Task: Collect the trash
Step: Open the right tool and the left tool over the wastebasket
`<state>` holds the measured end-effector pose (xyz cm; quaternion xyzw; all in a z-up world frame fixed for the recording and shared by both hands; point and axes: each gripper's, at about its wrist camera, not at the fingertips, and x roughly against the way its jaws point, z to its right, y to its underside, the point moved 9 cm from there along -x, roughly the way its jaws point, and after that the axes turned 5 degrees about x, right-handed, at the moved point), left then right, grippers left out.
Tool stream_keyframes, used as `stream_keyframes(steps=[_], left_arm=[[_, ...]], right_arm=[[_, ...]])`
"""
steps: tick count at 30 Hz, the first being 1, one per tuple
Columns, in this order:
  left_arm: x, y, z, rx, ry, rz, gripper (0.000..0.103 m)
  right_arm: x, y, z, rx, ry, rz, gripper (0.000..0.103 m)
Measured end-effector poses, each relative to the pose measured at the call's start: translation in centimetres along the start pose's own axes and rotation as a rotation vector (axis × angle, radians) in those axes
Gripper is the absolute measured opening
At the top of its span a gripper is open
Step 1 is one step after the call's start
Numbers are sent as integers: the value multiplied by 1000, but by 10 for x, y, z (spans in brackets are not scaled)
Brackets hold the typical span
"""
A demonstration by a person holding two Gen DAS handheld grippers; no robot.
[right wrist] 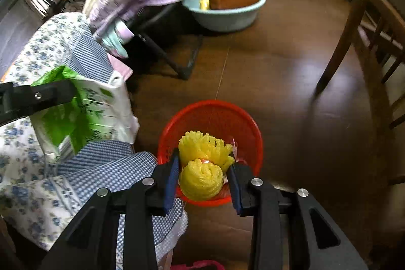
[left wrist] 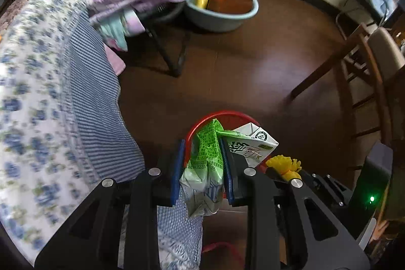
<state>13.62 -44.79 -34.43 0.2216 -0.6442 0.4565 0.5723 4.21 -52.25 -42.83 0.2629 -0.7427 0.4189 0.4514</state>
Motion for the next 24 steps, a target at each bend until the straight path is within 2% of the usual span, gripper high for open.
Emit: stream_keyframes(steps=[7, 21, 23, 24], left_arm=[[-42, 5, -2, 1, -12, -63, 28], [-78, 4, -4, 18, -17, -99, 28], [-79, 4, -4, 23, -16, -101, 28], [-80, 4, -6, 28, -17, -102, 28]], right_arm=[[-29, 2, 6, -21, -10, -32, 35], [-70, 9, 15, -75, 13, -91, 38], [-74, 6, 15, -71, 25, -97, 42], [-74, 6, 16, -65, 40, -102, 57]])
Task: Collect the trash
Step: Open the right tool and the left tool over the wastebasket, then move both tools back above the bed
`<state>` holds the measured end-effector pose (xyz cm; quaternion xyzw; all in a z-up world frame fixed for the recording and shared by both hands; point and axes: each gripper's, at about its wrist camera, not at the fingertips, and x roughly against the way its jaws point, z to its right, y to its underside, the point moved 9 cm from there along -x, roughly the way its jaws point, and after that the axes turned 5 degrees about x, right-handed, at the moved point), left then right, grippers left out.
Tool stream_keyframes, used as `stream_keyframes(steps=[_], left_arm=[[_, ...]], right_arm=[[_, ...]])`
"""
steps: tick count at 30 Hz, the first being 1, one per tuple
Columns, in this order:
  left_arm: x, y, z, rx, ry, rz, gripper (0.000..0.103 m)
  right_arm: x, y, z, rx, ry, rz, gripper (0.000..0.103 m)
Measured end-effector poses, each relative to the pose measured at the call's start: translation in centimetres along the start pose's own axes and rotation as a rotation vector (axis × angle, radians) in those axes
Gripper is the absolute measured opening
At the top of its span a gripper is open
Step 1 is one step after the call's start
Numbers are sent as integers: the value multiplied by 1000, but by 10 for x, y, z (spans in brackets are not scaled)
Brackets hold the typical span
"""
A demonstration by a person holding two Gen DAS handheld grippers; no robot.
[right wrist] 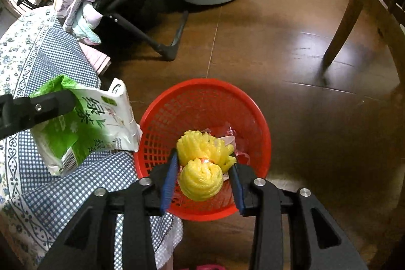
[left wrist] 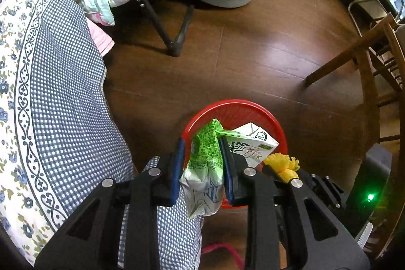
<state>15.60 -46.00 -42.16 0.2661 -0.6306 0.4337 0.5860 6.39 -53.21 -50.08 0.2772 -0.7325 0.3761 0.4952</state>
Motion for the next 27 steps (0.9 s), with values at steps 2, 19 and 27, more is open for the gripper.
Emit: stream_keyframes(steps=[2, 19, 27], left_arm=[[-2, -1, -1, 5, -2, -3, 28], [-24, 11, 13, -63, 5, -53, 29], [-8, 4, 15, -79, -14, 21, 85]], right_arm=[[2, 1, 3, 15, 32, -2, 76], [19, 54, 4, 98, 16, -126, 76], [26, 64, 9, 106, 28, -147, 76]])
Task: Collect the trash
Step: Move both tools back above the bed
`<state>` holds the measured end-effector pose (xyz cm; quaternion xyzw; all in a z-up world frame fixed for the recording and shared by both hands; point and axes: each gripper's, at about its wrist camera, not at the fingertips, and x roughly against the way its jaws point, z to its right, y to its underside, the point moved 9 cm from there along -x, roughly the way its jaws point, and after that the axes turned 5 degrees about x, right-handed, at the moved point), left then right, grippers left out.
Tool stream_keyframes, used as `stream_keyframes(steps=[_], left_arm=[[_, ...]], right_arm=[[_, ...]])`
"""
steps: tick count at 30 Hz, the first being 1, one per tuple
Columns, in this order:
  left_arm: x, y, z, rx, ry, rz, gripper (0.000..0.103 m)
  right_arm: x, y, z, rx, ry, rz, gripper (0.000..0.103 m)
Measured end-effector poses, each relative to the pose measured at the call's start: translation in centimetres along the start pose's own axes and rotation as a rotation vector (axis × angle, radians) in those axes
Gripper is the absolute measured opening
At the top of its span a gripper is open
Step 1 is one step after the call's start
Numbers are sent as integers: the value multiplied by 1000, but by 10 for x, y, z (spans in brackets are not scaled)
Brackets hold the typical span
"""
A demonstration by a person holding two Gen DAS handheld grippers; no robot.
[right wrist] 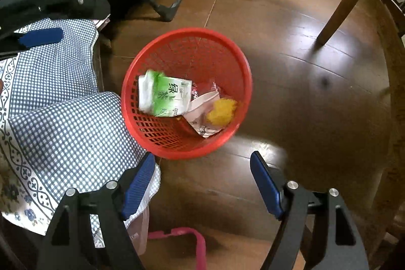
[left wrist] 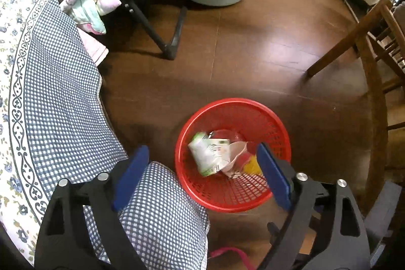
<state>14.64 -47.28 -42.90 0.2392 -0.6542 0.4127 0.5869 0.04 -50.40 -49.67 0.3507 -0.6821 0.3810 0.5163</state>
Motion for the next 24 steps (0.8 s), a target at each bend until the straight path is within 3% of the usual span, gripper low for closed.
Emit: stream_keyframes(steps=[4, 6, 12, 16, 20, 24], left_arm=[[6, -2, 4, -4, 26, 6, 86], [15, -1, 7, -20, 21, 24, 94], [47, 4, 7, -78, -12, 90, 94], [112, 6, 0, -76, 34, 216, 94], [189, 15, -27, -56, 17, 373, 96], [261, 29, -98, 48, -49, 488, 96]], right_arm=[[6, 0, -5, 14, 0, 2, 76], [13, -1, -8, 24, 4, 5, 76], [47, -6, -6, 32, 37, 38, 76], [80, -10, -6, 41, 55, 80, 78], [111, -12, -13, 64, 72, 133, 81], [142, -20, -41, 112, 79, 189, 84]])
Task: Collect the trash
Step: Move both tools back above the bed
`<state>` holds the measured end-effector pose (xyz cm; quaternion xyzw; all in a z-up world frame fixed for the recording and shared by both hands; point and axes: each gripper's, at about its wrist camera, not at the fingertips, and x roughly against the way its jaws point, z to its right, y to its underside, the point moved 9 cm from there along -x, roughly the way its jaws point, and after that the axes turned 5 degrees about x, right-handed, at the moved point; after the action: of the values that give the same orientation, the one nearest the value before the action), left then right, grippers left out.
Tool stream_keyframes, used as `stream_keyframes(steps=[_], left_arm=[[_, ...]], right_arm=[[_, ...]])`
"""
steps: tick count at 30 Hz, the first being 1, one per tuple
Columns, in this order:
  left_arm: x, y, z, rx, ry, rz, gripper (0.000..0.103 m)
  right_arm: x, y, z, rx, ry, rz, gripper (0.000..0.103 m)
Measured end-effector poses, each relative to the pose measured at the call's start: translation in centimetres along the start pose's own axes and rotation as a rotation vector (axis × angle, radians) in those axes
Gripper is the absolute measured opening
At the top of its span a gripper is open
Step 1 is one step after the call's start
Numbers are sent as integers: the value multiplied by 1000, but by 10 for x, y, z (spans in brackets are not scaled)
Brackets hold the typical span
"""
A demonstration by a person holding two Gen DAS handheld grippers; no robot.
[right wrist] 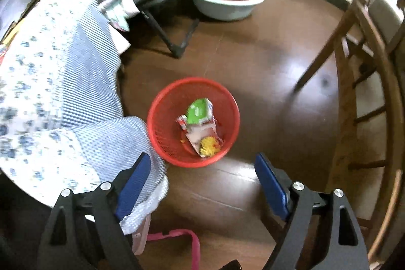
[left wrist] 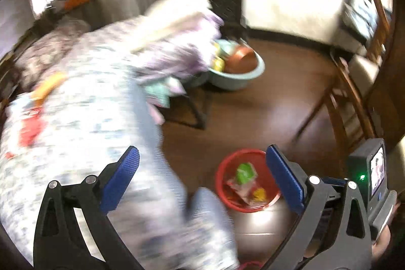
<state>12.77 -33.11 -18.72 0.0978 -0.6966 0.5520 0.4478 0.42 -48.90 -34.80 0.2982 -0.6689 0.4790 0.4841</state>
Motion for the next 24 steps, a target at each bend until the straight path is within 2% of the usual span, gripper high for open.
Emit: stream_keyframes(steps=[4, 7, 11, 14, 18, 24], left_arm=[[56, -15, -93, 124, -106, 102, 96], [92, -21, -166, 206, -221, 154, 96], [128, -26, -249, 319, -278, 203, 96], [139, -25, -287, 363, -332, 214, 96], [147, -14, -348, 443, -496, 261, 96], [139, 21, -409, 556, -559, 201, 96]], right_arm=[[38, -19, -46, 81, -26, 81, 84], [68, -28, -88, 160, -54, 146, 88], [98, -39, -149, 263, -102, 195, 89], [114, -46, -204, 323, -155, 226, 92], [121, -57, -265, 365, -214, 246, 92], [122, -79, -329, 381, -253, 307, 92]])
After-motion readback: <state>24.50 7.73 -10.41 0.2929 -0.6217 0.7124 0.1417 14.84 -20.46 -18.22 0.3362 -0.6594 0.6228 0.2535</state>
